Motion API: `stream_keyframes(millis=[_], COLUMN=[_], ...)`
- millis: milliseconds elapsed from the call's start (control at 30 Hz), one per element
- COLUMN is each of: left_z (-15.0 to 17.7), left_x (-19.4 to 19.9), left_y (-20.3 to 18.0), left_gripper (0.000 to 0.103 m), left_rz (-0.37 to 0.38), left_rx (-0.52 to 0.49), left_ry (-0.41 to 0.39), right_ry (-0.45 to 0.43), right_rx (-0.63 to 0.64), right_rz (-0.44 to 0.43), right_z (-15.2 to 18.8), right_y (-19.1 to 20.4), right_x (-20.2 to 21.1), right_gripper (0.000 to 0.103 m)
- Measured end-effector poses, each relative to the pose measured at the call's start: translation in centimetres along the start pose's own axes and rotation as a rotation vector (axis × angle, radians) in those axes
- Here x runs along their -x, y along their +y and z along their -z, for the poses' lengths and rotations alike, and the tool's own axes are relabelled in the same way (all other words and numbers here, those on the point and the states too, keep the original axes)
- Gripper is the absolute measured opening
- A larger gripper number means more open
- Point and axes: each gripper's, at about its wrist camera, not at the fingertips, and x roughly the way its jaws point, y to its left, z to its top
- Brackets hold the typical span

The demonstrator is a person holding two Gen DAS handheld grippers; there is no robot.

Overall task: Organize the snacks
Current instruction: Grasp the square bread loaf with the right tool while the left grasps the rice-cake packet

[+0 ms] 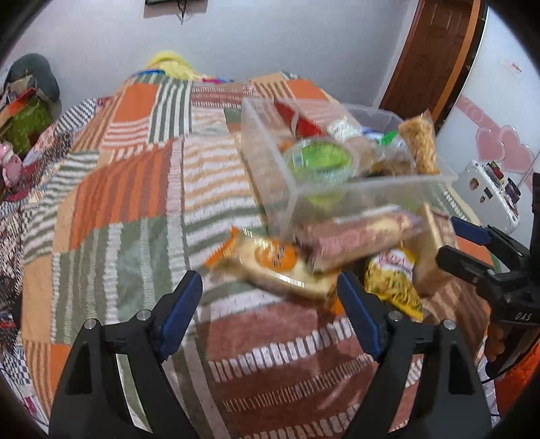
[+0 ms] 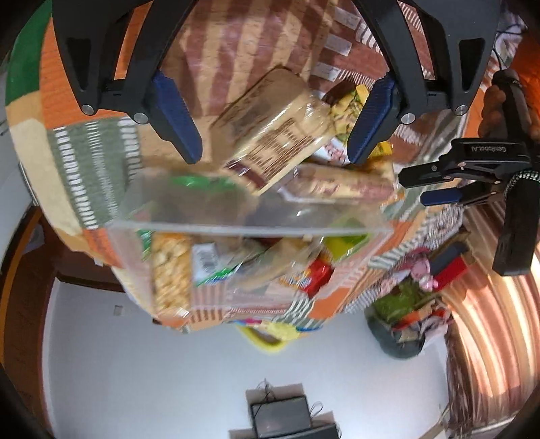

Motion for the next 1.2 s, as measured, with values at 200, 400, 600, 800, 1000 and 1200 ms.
stream_keyframes(millis=[200,400,600,800,1000,1200], left_z=[0.1,-0.6,0.2,2.0,1.0,-0.9], left_x=[-1.3,-3.0,-3.2,-2.1,-1.1,-0.3], left_y=[-1.6,-2.9,-0.7,2.5,2.9,3.0], left_gripper=[0.082,0.083,0.083,0.083,0.083,0.083], left_rz=[-0.006,-0.078,-0.121,-0.154,-0.101,-0.134], left_rx=[-0.017,-0.016,0.03,0.071,0.105,0.12], left_ry=[-0.009,-0.014,0.016,0.032,-0.018,-0.086], right_ry=[0.054,0.03,0.004,-0.027,0.009,0.04], right_rx=[-0.026,-0.033,-0.055,-0.078,-0.101,-0.094], right_rz=[0.005,0.044,0.08,0.129,0.09,0.101], right_z=[0.4,1.0,2.1,2.0,2.0,2.5], right_y=[-0.2,-1.4,-2.7,-3.7,-3.7,-3.2], right_x=[-2.1,-0.3,1.6,2.4,0.9,0.4], right_gripper=[0.086,0.085,0.085,0.079,0.073,0.073])
